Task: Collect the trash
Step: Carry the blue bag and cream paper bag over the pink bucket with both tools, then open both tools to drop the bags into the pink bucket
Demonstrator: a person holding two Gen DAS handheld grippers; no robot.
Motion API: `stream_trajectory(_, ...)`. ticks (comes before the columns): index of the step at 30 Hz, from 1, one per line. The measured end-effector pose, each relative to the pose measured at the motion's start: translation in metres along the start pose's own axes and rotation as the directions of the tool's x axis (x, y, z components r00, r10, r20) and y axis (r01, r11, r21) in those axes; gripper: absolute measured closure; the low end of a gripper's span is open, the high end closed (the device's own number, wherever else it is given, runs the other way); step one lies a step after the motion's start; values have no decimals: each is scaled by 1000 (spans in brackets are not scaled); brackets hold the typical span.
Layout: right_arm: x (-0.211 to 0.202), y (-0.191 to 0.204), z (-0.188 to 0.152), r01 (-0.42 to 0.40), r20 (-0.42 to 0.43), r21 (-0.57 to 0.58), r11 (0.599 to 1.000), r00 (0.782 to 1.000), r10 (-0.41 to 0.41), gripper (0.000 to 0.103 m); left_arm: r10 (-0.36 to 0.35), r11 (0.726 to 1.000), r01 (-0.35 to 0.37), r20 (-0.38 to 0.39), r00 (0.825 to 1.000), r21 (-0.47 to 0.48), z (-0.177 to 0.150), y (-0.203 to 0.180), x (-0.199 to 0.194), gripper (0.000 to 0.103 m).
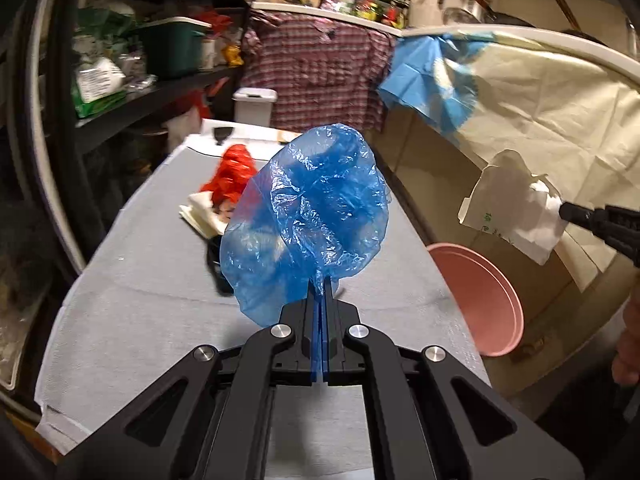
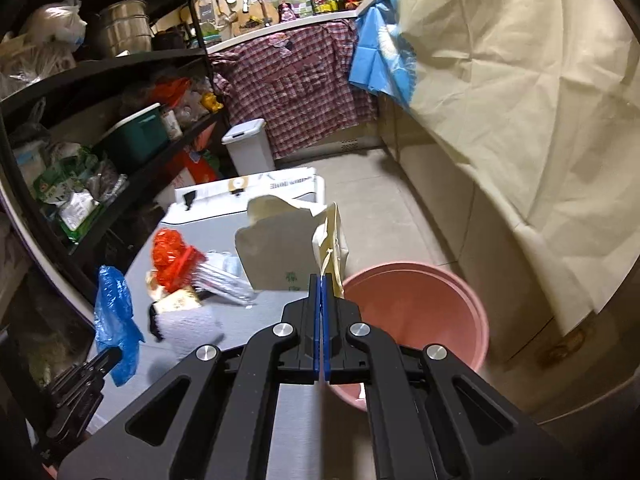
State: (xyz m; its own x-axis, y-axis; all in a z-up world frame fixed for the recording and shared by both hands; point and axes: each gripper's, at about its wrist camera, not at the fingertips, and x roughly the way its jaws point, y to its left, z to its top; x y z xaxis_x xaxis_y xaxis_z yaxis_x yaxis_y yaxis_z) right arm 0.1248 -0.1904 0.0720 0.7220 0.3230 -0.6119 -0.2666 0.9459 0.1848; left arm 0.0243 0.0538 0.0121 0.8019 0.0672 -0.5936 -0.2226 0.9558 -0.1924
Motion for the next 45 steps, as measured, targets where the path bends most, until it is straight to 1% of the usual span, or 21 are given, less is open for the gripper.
stream_trajectory(2, 1, -13, 3, 32, 1, 6, 999, 999, -32, 102, -22, 1000, 22, -19, 1000, 2, 1, -5, 4, 102)
stream_trajectory(3, 2, -17, 3, 42, 0, 12, 999, 999, -42, 102, -25, 999, 26, -20, 999, 22, 3, -12, 6, 102)
stream_trajectory(8, 12, -45, -4, 86, -21, 84, 993, 996, -85, 102, -83, 994, 85, -35, 996, 66, 13, -37, 15, 102)
stream_trajectory(12, 21, -64, -12, 140, -50, 165, 976, 990, -134, 102, -146, 984, 150, -45, 988, 98, 24, -63, 27, 102)
stream_trajectory(16, 35, -76, -15, 208, -82, 184, 961, 977, -196, 102, -198, 970, 205, -63, 978, 133, 30, -90, 45, 102)
stream_trajectory(21, 49, -95, -14, 258, -108, 216, 942, 965, -239, 102, -259, 954, 273, -116, 959, 128, 33, -115, 77, 102)
stream_trajectory(24, 55, -106, -17, 284, -126, 240, 928, 957, -260, 102, -286, 946, 302, -132, 949, 115, 36, -126, 93, 102)
stream_trajectory(27, 64, -112, -20, 293, -152, 252, 922, 953, -261, 102, -318, 937, 334, -145, 937, 104, 38, -135, 105, 102)
stream_trajectory(30, 72, -112, -21, 305, -168, 245, 920, 948, -270, 102, -353, 923, 371, -167, 921, 96, 40, -146, 118, 102)
stream_trajectory(35, 80, -114, -20, 318, -180, 249, 915, 943, -279, 102, -367, 916, 391, -211, 906, 88, 37, -159, 140, 102)
stream_trajectory(40, 86, -113, -16, 321, -177, 246, 915, 943, -283, 102, -354, 916, 386, -239, 904, 104, 31, -164, 156, 102)
stream_trajectory(42, 87, -112, -16, 312, -177, 243, 919, 945, -274, 98, -342, 918, 380, -258, 904, 112, 29, -166, 163, 101)
stream_trajectory(44, 89, -110, -16, 320, -182, 231, 919, 942, -283, 97, -341, 919, 381, -279, 898, 104, 29, -165, 167, 91)
stream_trajectory(45, 90, -111, -17, 320, -183, 230, 919, 942, -282, 90, -342, 920, 381, -278, 897, 97, 29, -164, 167, 86)
